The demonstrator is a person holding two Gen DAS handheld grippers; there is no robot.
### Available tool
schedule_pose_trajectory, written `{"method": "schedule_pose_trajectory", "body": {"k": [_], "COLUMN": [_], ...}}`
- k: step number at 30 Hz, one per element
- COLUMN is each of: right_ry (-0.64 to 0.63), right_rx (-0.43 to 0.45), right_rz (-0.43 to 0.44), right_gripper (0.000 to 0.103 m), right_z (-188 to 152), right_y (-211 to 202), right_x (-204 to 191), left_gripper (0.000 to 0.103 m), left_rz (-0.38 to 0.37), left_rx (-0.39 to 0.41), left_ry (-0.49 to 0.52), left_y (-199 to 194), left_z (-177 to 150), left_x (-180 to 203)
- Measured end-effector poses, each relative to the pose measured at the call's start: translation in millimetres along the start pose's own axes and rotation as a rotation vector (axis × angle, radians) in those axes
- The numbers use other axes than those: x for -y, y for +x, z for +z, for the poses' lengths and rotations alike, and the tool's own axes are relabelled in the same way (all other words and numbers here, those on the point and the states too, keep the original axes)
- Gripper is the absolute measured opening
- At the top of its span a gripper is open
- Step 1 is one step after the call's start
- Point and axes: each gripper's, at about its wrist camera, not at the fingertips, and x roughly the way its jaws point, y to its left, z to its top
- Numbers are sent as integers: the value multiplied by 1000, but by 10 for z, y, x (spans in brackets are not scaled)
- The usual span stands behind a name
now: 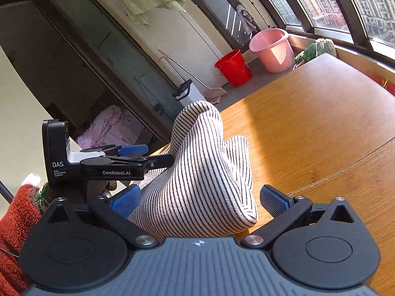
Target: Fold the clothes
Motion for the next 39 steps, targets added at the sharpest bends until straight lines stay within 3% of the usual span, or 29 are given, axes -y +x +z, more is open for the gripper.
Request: {"method": "schedule_pose_trajectory", "body": {"k": [4, 7, 9, 11, 13, 15, 16, 19, 26, 32, 39], "right_ry": [-56, 7, 64, 116, 196, 290, 337, 281, 164, 96, 55], "right_rx": [-110, -208, -215, -198, -178, -173, -171, -146, -91, -21, 42], "right_rz": [85, 206, 220, 185, 141, 147, 152, 118, 31, -50, -131], "right_gripper": [103, 103, 102, 91, 70, 63, 63, 63, 65, 71, 79], "right_z": [-212, -328, -363, -361, -297, -203, -155, -80, -40, 19, 108], "right_y": [-64, 28, 130, 246, 369, 449, 486, 444, 229, -25, -214], "right_x": [-226, -305, -307, -275, -151, -17, 50, 10, -112, -147, -35], "left_gripper": [102, 103, 103, 103, 103, 102, 100, 92, 89, 89, 96], "left_rz": [-19, -46, -70, -100, -130, -151, -160, -222, -286, -363, -457], "left_rx": [-3, -24, -32, -38, -44, -47, -48, -53, -60, -88, -103], "left_ry": [-21, -59, -86, -122, -156, -181, -196, -260, -274, -303, -245], "left_y": [144, 240, 257, 261, 262, 255, 246, 203, 9, -151, -367], "left_z": [41, 31, 8, -27, -66, -102, -125, -199, -386, -588, -830], "left_x": [-84, -176, -223, -283, -340, -375, -383, -424, -315, -189, 238]}}
